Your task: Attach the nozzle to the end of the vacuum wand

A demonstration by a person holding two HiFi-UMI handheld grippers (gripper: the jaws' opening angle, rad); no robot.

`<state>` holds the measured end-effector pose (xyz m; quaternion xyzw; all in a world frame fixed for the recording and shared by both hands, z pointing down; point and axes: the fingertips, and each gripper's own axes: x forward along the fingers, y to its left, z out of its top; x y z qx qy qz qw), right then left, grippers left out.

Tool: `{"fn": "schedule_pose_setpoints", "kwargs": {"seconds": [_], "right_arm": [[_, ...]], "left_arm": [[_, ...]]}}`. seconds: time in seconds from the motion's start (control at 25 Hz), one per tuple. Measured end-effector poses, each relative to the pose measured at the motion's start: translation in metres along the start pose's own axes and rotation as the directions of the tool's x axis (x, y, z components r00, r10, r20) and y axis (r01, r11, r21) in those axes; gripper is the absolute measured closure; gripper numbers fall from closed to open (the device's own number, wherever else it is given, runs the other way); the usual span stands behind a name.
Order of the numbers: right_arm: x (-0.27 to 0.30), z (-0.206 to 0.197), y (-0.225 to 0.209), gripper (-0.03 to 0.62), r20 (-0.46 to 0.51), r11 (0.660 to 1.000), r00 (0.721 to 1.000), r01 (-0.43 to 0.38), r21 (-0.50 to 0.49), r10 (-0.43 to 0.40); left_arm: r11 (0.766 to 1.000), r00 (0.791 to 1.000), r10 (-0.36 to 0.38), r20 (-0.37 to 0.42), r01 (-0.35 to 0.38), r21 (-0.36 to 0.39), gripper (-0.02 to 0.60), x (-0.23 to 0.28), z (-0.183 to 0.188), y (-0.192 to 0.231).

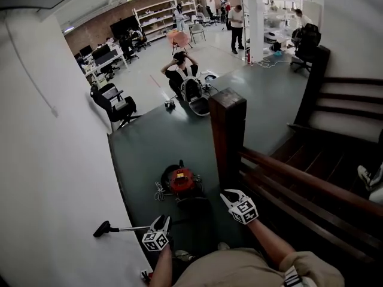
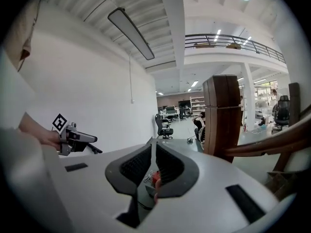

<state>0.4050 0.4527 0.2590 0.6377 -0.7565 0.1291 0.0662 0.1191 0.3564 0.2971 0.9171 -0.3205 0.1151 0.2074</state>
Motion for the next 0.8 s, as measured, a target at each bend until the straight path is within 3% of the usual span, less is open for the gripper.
{"fn": "schedule_pose_setpoints", "kwargs": {"seconds": [0.8], "right_arm": [[-0.026, 0.036, -0.021, 0.565, 0.088, 0.998, 0.994, 0.067, 0.023, -0.068]], "left_arm": [[0.991, 0.991, -0.136, -0.017, 0.136, 0.006, 0.426, 0.052, 0.02, -0.04]]}}
